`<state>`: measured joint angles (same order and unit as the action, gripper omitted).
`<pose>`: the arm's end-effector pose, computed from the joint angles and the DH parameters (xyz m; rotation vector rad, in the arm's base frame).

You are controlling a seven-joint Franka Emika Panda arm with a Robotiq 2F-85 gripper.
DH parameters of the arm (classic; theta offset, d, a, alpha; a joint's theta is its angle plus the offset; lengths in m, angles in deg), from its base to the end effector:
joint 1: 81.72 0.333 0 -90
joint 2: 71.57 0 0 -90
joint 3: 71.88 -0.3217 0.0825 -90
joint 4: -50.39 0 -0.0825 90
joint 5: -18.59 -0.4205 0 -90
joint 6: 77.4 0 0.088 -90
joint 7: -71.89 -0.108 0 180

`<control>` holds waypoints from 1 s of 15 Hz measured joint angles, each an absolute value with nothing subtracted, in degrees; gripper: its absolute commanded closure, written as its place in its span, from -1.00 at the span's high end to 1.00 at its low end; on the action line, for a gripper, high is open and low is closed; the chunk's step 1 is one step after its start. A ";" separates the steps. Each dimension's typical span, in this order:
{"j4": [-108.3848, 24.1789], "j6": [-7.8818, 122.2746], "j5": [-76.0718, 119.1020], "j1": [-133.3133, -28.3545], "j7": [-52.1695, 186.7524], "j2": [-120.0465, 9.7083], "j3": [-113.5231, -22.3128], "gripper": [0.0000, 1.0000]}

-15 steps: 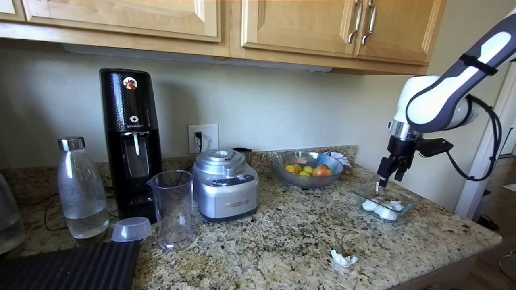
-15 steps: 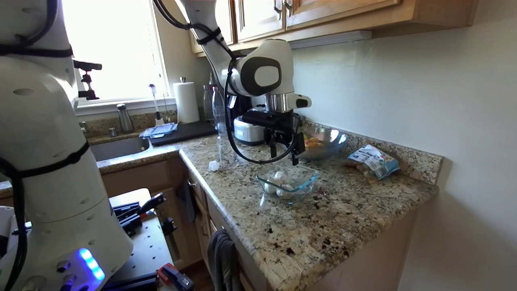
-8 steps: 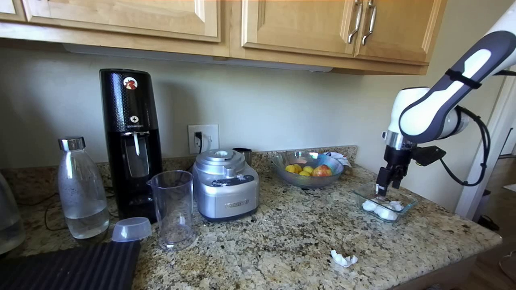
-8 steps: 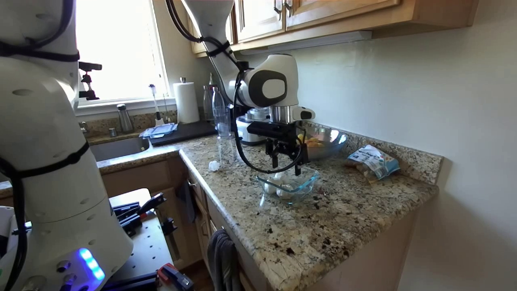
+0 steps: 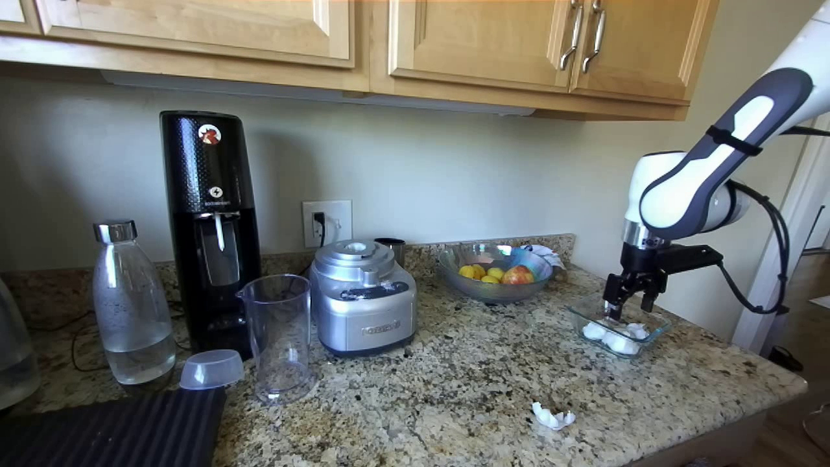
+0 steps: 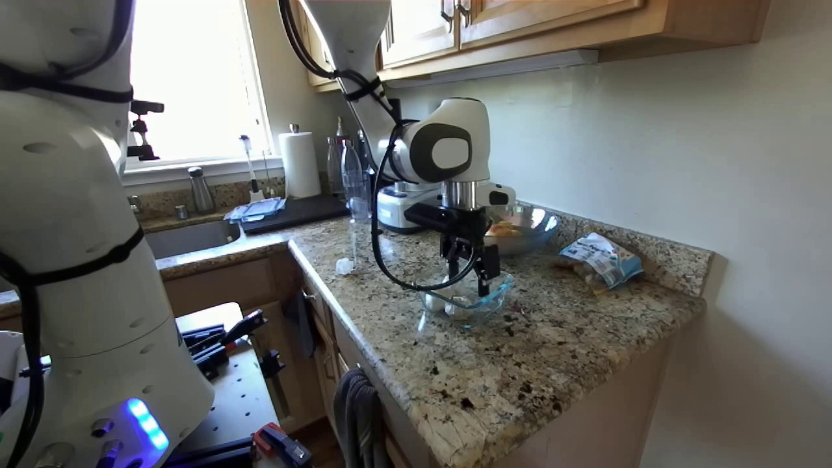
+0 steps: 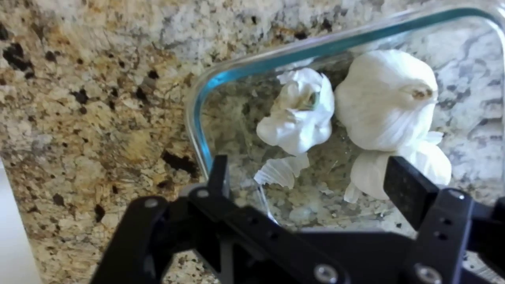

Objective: Pick up the three cloves of garlic from the glass bowl and put them on the countertop

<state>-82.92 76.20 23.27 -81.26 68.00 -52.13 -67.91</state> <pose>0.5394 -0.0323 0.1665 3.0806 -0.0803 0.0232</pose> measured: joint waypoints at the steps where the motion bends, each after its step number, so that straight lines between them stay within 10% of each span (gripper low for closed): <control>1: -82.81 75.90 23.18 -81.12 65.99 -51.95 -67.66 1.00; 15: -82.43 72.12 20.78 -79.72 52.52 -50.36 -67.66 1.00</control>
